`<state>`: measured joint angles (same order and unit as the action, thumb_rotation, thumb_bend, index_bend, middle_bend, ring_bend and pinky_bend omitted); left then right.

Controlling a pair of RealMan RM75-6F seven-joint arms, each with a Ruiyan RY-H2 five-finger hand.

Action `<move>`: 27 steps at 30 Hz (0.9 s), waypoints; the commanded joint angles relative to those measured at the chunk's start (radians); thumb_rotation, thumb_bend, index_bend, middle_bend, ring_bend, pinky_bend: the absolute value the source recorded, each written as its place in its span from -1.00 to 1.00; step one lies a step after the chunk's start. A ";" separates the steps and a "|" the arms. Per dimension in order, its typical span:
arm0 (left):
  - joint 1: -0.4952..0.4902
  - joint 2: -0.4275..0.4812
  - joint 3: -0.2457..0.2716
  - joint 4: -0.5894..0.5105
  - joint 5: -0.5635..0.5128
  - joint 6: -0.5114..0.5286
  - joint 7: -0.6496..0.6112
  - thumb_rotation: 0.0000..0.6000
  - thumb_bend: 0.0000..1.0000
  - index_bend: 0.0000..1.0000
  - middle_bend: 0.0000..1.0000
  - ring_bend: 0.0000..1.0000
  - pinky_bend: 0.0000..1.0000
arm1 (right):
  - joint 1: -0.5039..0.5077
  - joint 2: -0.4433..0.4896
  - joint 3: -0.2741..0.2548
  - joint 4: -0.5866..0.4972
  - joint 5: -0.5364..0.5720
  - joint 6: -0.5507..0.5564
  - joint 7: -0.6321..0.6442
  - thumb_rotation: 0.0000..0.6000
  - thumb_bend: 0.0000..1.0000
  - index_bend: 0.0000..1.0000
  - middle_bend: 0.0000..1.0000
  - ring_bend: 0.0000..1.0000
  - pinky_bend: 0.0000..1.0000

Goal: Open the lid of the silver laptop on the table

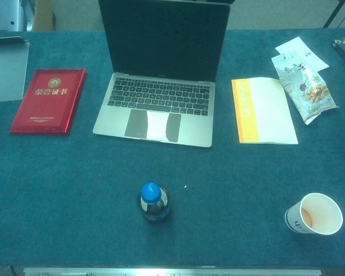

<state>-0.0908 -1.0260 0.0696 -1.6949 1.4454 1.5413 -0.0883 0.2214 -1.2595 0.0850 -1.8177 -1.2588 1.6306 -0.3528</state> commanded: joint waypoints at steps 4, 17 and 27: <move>0.012 0.000 -0.006 0.000 0.022 0.004 -0.004 1.00 -0.17 -0.71 -0.82 -0.99 -0.91 | -0.017 0.012 0.011 0.005 0.014 -0.040 0.045 1.00 -0.40 -1.00 -0.86 -1.00 -0.96; -0.002 -0.019 -0.030 0.049 0.085 -0.017 -0.003 0.75 -0.17 -0.72 -0.92 -1.00 -1.00 | -0.025 0.053 0.013 -0.026 -0.018 -0.087 0.008 1.00 -0.40 -1.00 -0.86 -1.00 -0.95; 0.006 -0.033 -0.038 0.058 0.078 -0.032 0.027 0.63 -0.17 -0.72 -0.94 -1.00 -1.00 | -0.045 0.079 0.020 -0.047 0.004 -0.103 -0.010 1.00 -0.40 -1.00 -0.86 -1.00 -0.95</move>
<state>-0.0847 -1.0572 0.0325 -1.6367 1.5257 1.5140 -0.0635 0.1773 -1.1810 0.1046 -1.8641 -1.2554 1.5279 -0.3626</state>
